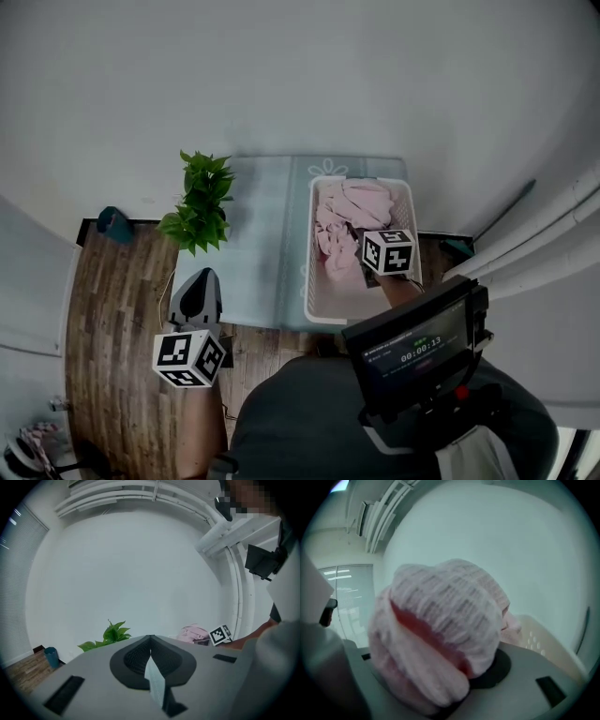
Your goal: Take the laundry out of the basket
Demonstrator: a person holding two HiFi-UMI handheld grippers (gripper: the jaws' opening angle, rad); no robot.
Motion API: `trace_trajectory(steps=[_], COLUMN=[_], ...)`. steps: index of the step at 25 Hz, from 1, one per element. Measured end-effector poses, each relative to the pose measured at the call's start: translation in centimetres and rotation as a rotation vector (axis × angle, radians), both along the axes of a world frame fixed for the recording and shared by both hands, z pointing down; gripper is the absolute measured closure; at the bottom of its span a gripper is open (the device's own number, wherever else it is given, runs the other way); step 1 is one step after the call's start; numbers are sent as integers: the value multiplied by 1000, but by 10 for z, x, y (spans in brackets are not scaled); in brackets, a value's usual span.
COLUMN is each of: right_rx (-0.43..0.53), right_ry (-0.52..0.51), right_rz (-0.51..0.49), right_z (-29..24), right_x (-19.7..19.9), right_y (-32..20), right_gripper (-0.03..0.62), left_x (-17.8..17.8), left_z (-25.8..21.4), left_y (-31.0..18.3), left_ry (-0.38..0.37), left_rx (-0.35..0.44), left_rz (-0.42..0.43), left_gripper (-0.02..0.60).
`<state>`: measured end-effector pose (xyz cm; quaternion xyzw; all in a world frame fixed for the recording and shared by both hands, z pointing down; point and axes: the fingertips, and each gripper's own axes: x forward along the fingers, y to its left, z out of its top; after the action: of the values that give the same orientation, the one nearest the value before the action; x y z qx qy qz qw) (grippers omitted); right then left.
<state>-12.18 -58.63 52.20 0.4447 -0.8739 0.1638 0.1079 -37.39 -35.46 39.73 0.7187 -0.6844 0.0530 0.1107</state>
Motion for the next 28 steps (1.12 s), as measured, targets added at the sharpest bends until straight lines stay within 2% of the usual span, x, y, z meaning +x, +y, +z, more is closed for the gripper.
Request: trace_trajectory(steps=[8,12,16,24,28], right_rx=[142,177,255,333,343], right_ry=[-65,-113,-147,-256,-297], right_rz=[-39,-79,-148,-319,-416], right_z=[-81,-124,-178,-257,-265], right_x=[2,-9,-32,-68,-97], right_y=[23,35,51,94,106], right_gripper=[347,347,346,345,345], left_x=[7,2,-8,-6,-21], left_z=[-20,-30,-38,-66,-76], left_y=[-1,4,10,37,51], left_ry=[-13,-16,-14,-39,-51], left_rx=[48,77,98,156,220], left_rz=[21,8,-9,-87,-186], left_gripper=[572,572,572,572,572])
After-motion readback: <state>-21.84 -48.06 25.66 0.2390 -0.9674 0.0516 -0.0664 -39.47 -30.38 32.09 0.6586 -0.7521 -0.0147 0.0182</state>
